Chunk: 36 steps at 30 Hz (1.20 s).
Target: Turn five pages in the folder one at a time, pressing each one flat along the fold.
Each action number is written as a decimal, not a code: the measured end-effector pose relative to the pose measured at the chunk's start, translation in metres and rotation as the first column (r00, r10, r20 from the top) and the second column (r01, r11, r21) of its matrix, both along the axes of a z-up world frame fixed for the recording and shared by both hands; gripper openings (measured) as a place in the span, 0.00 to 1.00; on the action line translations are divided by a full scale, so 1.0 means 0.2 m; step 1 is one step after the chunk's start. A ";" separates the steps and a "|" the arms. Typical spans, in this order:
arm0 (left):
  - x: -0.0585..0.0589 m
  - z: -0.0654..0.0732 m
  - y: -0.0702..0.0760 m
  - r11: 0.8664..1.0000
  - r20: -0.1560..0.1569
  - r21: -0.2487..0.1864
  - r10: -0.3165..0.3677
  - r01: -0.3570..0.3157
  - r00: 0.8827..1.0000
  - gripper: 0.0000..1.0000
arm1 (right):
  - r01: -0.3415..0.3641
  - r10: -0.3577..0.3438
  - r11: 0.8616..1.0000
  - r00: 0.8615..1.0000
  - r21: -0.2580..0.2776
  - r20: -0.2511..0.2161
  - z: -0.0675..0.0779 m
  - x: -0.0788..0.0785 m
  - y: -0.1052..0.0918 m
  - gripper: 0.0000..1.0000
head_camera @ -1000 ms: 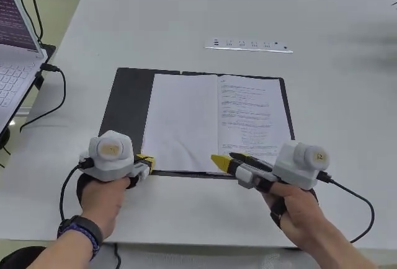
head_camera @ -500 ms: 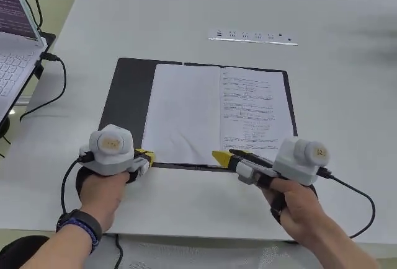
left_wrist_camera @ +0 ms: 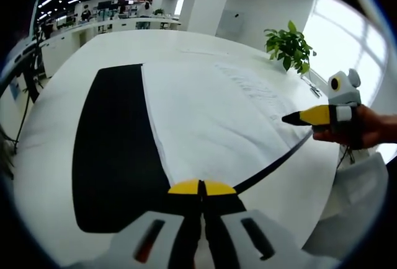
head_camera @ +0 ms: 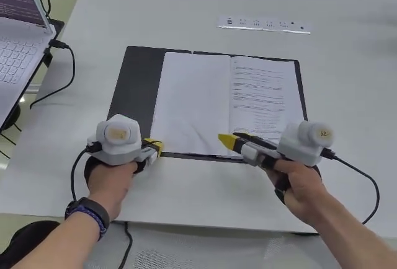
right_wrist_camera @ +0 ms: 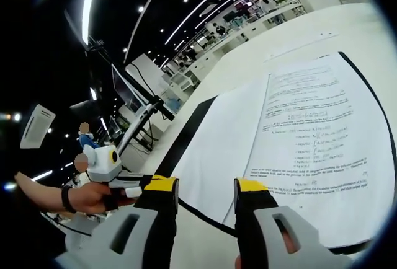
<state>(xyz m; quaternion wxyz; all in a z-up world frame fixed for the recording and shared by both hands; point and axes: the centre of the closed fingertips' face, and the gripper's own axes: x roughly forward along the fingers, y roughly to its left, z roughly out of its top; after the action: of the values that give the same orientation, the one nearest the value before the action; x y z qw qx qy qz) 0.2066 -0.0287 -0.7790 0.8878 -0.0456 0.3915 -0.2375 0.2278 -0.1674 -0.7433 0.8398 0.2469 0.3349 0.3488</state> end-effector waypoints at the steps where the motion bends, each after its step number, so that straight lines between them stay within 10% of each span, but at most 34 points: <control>1: 0.00 0.00 0.00 1.000 -0.001 0.001 0.002 -0.002 1.000 0.00 | 0.002 -0.002 1.000 1.000 0.002 0.002 0.00 0.01 0.00 0.33; 36: 0.03 -0.07 0.03 1.000 -0.018 -0.010 0.024 -0.024 1.000 0.00 | 0.129 -0.129 0.992 0.991 0.012 0.032 -0.09 0.56 -0.02 0.03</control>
<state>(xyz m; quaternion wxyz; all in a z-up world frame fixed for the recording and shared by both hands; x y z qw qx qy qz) 0.2132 -0.0228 -0.7922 0.8867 -0.0570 0.3978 -0.2286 0.3404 -0.1714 -0.7616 0.8647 0.2665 0.3029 0.2992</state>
